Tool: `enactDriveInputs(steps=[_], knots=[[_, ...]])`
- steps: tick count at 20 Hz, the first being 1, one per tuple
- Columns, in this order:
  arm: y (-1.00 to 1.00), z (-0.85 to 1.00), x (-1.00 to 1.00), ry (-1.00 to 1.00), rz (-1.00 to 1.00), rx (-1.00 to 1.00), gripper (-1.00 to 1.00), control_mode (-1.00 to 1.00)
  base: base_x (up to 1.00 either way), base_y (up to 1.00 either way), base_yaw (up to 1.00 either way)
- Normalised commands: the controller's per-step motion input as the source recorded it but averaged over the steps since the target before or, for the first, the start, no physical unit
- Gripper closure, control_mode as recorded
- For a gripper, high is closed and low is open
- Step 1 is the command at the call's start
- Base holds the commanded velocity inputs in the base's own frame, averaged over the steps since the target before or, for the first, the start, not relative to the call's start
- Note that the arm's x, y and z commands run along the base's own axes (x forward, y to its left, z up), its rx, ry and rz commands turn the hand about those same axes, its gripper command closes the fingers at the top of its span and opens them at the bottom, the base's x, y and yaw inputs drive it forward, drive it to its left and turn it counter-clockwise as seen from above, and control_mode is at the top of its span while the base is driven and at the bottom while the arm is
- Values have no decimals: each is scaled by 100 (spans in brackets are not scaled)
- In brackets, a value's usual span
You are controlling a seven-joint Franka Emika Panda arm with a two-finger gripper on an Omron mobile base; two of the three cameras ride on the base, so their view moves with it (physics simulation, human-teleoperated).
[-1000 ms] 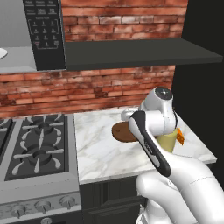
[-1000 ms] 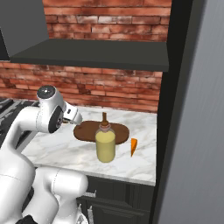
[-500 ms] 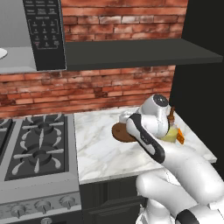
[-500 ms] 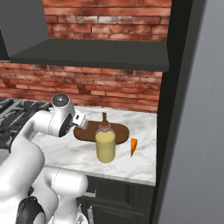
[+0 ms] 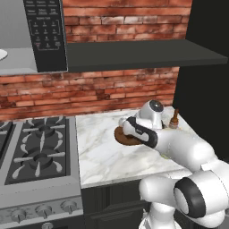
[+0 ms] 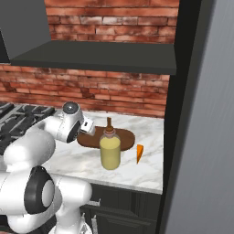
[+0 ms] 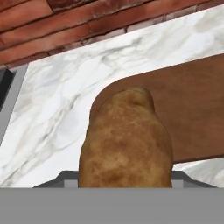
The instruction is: Retrieve the reheated potato from the microwave, then place the potato, cheese, and condiment on the cutting board.
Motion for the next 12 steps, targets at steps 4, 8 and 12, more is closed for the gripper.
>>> enactDriveInputs(steps=[4,8,12], knots=[[2,-27,37,6,0,-1,100,-100,0,0,0],[12,-32,32,8,0,-10,100,-100,0,0,0],[3,-27,32,7,0,-8,100,-100,0,0,0]])
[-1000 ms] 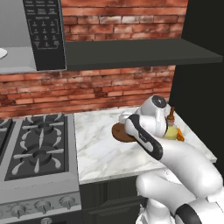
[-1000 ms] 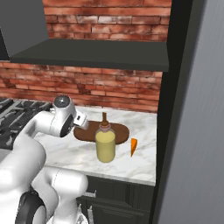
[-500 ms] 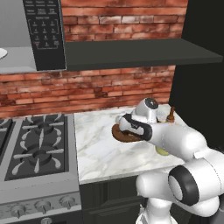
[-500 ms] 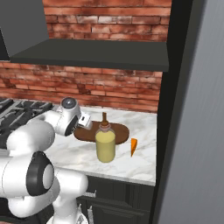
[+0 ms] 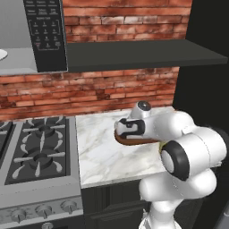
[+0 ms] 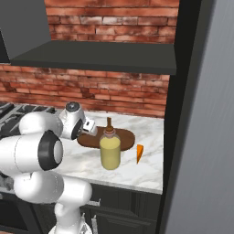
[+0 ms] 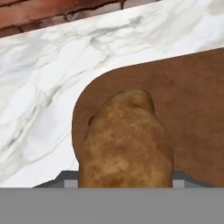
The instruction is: Retrieve the reheated potato from the microwave, then place the potato, cheese, and condiment on the cutting board.
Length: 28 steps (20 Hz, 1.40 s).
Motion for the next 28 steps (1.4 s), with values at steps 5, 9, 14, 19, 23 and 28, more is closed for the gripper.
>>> enactDriveInputs(steps=[5,9,14,19,23,28], knots=[[0,-27,35,8,0,-2,100,-100,0,0,0],[2,-29,29,3,0,0,100,-100,0,0,0],[0,-32,30,0,0,0,100,-100,0,0,0],[0,-28,19,0,0,0,100,-100,0,0,0],[0,-18,16,0,0,0,100,-100,0,0,0],[3,-12,0,0,0,-1,100,-100,0,0,0]])
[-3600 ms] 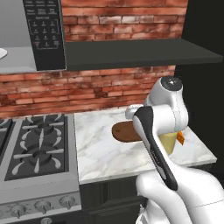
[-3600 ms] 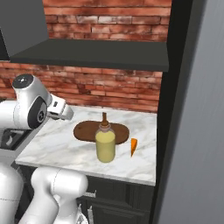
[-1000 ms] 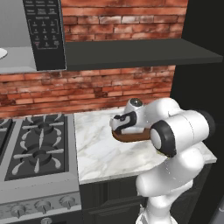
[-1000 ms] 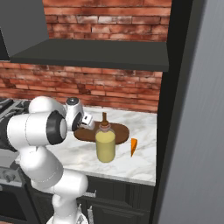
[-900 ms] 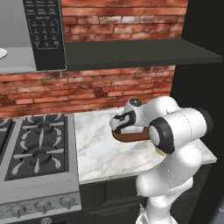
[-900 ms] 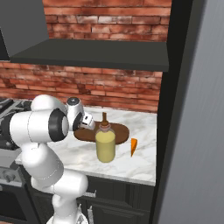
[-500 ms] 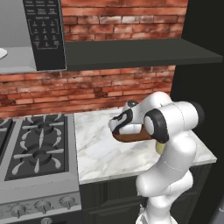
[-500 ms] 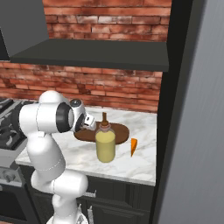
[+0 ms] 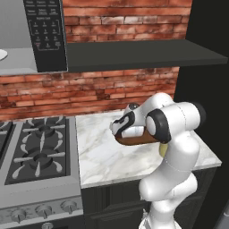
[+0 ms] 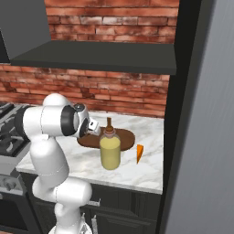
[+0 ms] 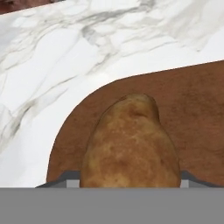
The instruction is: Retrieve the reheated potato from the microwave, then place the potato, cheese, and condiment on the cutting board.
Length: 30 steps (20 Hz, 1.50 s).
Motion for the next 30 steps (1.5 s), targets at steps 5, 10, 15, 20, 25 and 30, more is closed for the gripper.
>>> enactDriveInputs(steps=[5,10,15,20,25,30], knots=[[0,-25,-1,0,0,-2,100,-100,0,0,0],[0,-17,0,0,0,0,-100,-100,0,0,0],[0,0,-3,0,0,0,-100,-100,0,0,0],[0,0,-10,0,-1,0,-100,-100,0,0,0],[0,9,-17,-8,-3,-5,-100,-100,0,0,0],[0,16,-27,-14,-6,-12,-100,-100,0,0,0]])
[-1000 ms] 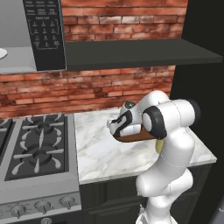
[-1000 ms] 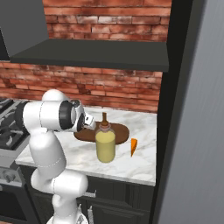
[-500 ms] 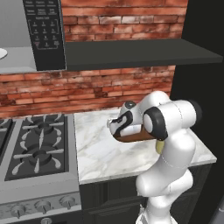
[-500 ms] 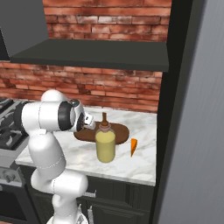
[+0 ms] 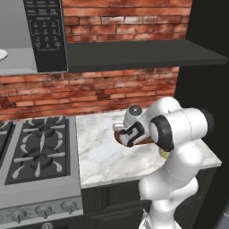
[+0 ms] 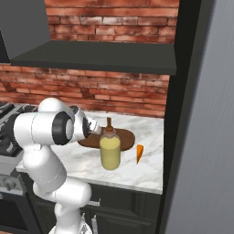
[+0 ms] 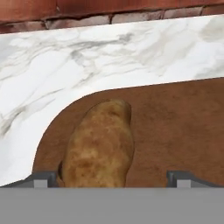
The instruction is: Retrieve the reheated potato from the microwave, then place the potato, cheese, and condiment on the cutting board.
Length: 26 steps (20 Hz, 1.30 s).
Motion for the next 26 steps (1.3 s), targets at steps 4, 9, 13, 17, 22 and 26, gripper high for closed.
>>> enactDriveInputs(steps=[4,9,13,17,22,26], knots=[[0,22,-31,-7,-9,-6,-100,-100,0,0,0],[7,31,-33,-1,-9,0,-100,-100,0,0,0],[6,38,-35,0,-3,0,-100,-100,0,0,0],[1,49,-27,0,0,0,-100,-100,0,0,0],[3,59,-25,0,0,0,-100,-100,0,0,0],[4,63,-26,3,0,3,-100,-100,0,0,0]])
